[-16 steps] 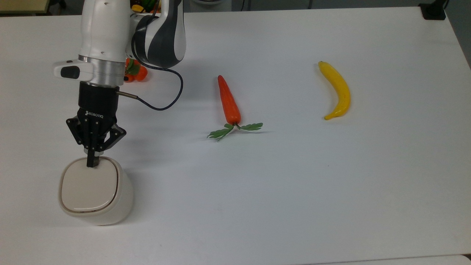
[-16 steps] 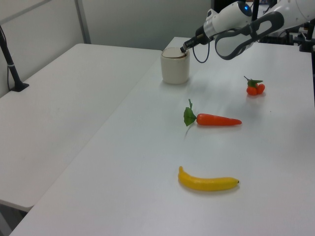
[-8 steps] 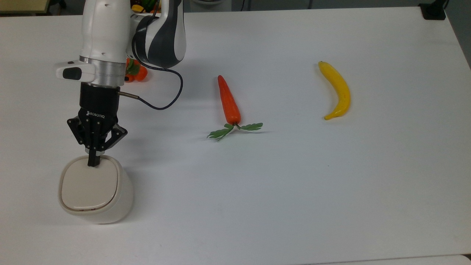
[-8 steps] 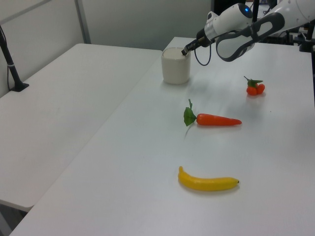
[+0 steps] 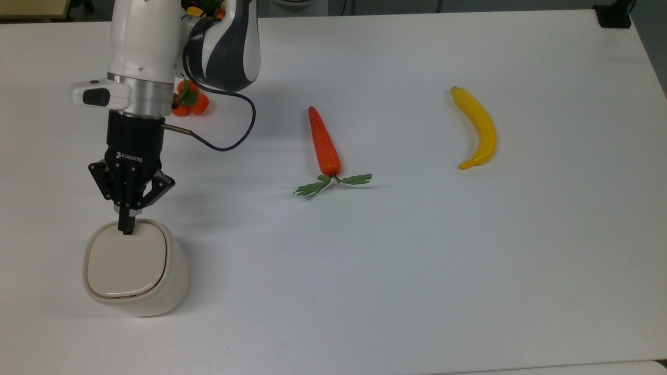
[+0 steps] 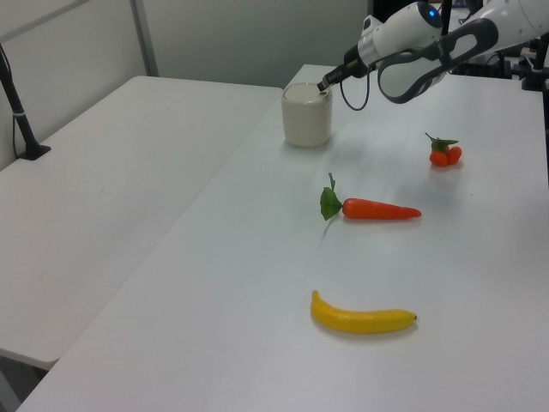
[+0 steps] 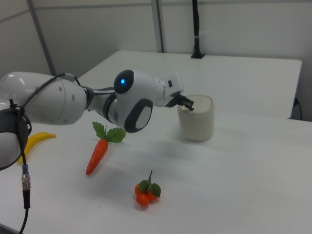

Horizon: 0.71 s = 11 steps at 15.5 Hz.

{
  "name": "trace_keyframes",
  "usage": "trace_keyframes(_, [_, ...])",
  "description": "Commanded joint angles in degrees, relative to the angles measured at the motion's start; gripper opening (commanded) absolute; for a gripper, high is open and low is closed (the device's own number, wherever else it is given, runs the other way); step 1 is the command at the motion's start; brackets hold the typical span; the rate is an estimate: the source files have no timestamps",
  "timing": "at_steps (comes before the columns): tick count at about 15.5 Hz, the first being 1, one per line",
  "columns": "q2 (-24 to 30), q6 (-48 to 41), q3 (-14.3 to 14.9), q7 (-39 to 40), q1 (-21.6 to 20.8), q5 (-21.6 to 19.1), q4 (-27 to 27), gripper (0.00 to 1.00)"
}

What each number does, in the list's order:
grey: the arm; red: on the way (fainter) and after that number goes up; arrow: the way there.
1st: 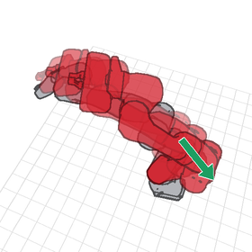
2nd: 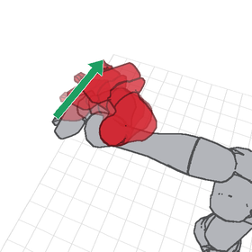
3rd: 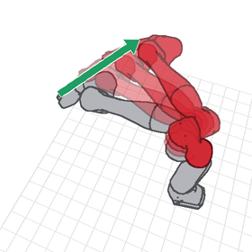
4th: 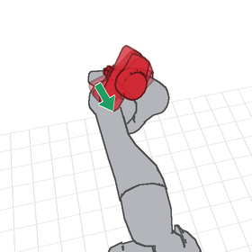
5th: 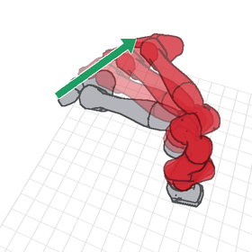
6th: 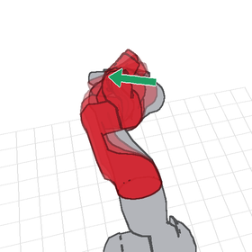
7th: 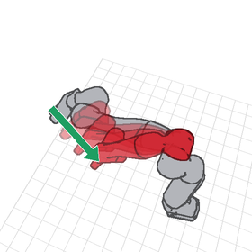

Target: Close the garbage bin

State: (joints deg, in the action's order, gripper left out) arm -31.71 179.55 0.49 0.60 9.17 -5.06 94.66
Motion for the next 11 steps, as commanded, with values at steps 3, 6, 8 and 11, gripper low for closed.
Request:
trace_keyframes(3, [12.0, -21.29, -1.02, 0.46, 0.76, 0.4, 3.34, 0.0])
trace_keyframes(6, [17.1, -37.2, -1.02, 0.28, 0.32, 0.31, 2.81, 0.08])
trace_keyframes(8, [20.97, -46.96, -1.02, 0.28, 0.15, 0.05, 2.63, 0.36])
trace_keyframes(11, [25.45, -63.31, -1.02, 0.37, -0.03, -0.04, 0.44, 1.0])
